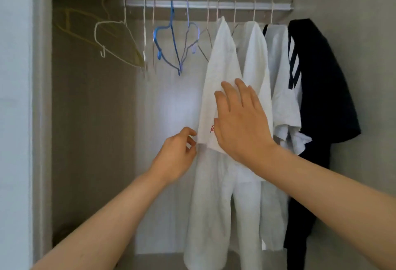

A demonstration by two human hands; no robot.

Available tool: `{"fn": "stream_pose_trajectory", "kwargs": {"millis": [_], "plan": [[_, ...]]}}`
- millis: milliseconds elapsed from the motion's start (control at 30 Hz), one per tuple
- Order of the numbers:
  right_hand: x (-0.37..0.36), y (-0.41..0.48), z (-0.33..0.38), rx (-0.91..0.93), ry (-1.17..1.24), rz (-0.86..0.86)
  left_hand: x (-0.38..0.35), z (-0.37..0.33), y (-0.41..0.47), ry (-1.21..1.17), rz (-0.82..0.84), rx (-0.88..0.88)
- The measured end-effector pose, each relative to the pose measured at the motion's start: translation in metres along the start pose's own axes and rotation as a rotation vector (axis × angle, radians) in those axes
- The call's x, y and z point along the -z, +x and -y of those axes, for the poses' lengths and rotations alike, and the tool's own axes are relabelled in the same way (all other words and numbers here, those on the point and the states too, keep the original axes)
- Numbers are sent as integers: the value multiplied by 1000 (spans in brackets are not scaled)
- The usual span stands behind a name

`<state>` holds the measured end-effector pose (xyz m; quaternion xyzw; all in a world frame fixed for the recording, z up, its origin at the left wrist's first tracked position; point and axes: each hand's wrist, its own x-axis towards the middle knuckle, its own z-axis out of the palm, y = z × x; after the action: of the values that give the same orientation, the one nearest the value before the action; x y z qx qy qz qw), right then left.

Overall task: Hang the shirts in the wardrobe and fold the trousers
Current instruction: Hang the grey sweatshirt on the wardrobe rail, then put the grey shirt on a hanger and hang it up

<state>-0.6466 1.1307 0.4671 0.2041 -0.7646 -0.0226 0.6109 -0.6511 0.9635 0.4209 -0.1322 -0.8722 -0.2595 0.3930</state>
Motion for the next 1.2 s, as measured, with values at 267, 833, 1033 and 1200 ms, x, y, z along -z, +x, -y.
{"fn": "stream_pose_trajectory", "kwargs": {"millis": [267,833,1033,1200], "plan": [[-7,-85,39,105,289,-48,9,-15,-93,308,-111,18],[36,-293,160,321,1098,299,-1,-50,-383,784,-196,619],[59,-364,216,434,1290,419,-6,-58,-473,800,-202,895],[76,-408,268,543,1390,526,1,-54,-536,811,-186,1130]]}}
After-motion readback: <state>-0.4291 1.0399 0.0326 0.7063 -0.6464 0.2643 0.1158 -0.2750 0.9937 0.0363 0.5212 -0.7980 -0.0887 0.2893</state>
